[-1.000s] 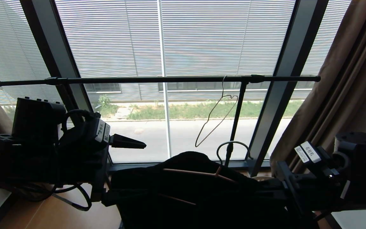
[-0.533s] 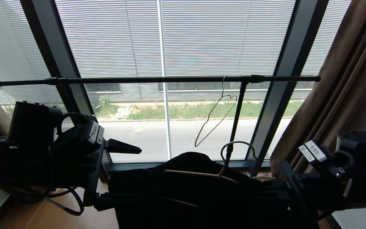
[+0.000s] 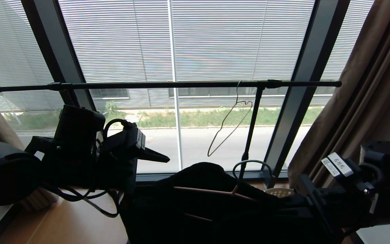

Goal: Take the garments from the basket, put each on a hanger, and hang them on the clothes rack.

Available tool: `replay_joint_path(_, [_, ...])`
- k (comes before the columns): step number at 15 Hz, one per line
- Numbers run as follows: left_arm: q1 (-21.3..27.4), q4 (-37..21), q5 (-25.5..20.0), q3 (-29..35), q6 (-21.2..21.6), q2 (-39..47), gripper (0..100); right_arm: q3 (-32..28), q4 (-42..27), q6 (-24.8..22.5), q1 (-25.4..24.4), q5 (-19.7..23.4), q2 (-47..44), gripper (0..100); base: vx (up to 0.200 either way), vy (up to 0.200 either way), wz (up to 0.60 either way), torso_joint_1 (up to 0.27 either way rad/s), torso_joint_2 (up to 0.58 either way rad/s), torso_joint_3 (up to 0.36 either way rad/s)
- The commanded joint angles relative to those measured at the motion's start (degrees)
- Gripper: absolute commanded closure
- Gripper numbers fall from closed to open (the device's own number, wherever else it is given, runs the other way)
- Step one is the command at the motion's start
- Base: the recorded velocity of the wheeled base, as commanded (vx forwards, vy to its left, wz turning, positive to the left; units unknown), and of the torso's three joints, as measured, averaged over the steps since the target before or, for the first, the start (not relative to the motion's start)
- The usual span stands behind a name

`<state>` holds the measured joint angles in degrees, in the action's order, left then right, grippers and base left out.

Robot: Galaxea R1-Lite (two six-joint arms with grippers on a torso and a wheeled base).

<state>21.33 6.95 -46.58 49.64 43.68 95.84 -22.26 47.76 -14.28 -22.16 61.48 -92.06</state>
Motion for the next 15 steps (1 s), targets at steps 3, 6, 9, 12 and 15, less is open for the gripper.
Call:
replay_joint_path(3, [4.0, 0.1, 0.1, 2.7, -1.4, 2.1, 0, 0.4, 0.0, -0.1, -0.9, 0.0, -0.1, 100, 0.000, 0.000, 0.00, 0.000, 0.00, 0.000])
replay_joint_path(6, [4.5, 0.0, 0.1, 1.8, -1.4, 1.9, 0, 0.3, 0.0, 0.0, -0.9, 0.2, 0.0, 100, 0.000, 0.000, 0.00, 0.000, 0.00, 0.000])
replay_joint_path(9, [4.5, 0.1, 0.1, 0.0, -1.5, 0.8, 100, 0.2, 0.0, 0.0, -0.8, 0.2, 0.5, 100, 0.000, 0.000, 0.00, 0.000, 0.00, 0.000])
replay_joint_path(12, [4.4, 0.1, 0.1, -0.7, -1.6, -0.8, 100, 0.2, 0.0, 0.2, -0.7, 0.2, 0.4, 100, 0.000, 0.000, 0.00, 0.000, 0.00, 0.000])
replay_joint_path(15, [3.8, 0.1, 0.1, -0.8, -2.4, -1.5, 100, -0.6, -0.5, 1.4, -0.4, 0.2, 0.0, 100, 0.000, 0.000, 0.00, 0.000, 0.00, 0.000])
